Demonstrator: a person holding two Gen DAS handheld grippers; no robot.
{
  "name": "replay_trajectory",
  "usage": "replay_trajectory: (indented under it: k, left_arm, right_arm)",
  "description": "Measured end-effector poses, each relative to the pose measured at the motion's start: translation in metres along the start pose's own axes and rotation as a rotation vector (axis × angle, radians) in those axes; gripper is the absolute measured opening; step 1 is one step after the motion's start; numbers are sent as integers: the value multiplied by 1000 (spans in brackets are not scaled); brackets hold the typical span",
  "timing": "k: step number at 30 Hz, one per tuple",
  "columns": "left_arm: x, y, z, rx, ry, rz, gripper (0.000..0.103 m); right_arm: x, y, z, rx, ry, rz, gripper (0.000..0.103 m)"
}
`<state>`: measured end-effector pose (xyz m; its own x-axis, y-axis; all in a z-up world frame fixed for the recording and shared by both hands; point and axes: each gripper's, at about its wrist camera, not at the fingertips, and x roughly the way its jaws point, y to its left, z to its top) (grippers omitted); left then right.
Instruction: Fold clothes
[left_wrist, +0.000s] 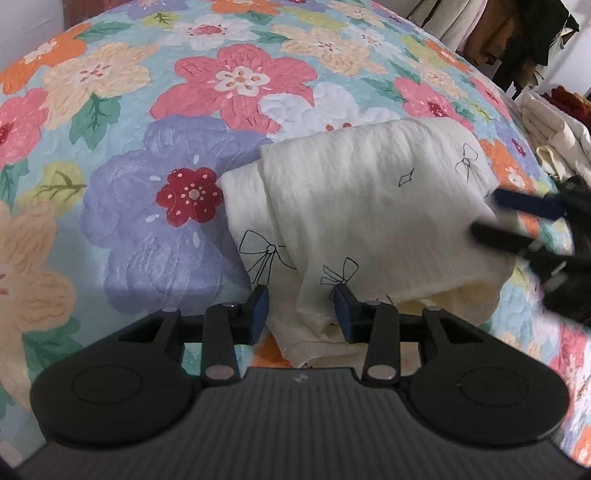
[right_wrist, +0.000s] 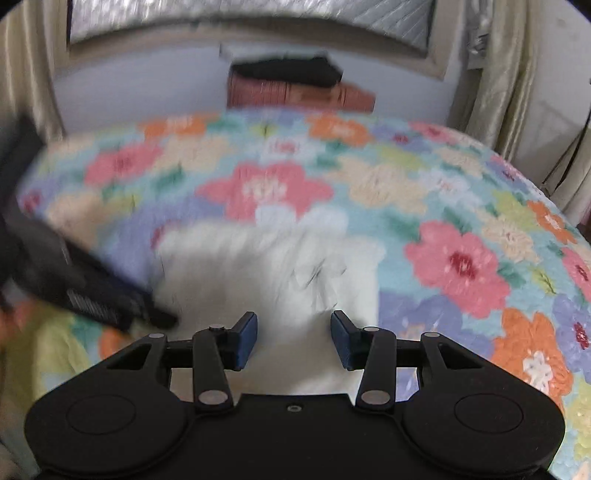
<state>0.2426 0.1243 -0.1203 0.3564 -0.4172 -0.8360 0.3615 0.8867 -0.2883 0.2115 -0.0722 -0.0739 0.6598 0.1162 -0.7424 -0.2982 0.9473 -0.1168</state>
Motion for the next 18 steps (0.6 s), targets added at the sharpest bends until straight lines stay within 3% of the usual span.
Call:
replay_trajectory:
  k: [9,14,18]
  left_arm:
    - [6,1,2,-7,22,14,46]
    - [6,-3,2,7,22,32,47]
    - [2,-1,-1,-1,34,37,57]
  right_arm:
    - [34,-18,-22,122,43,75,52]
    - [30,-12,-25,131,41,65,53]
    - [23,-10,-31,152,19,49,55]
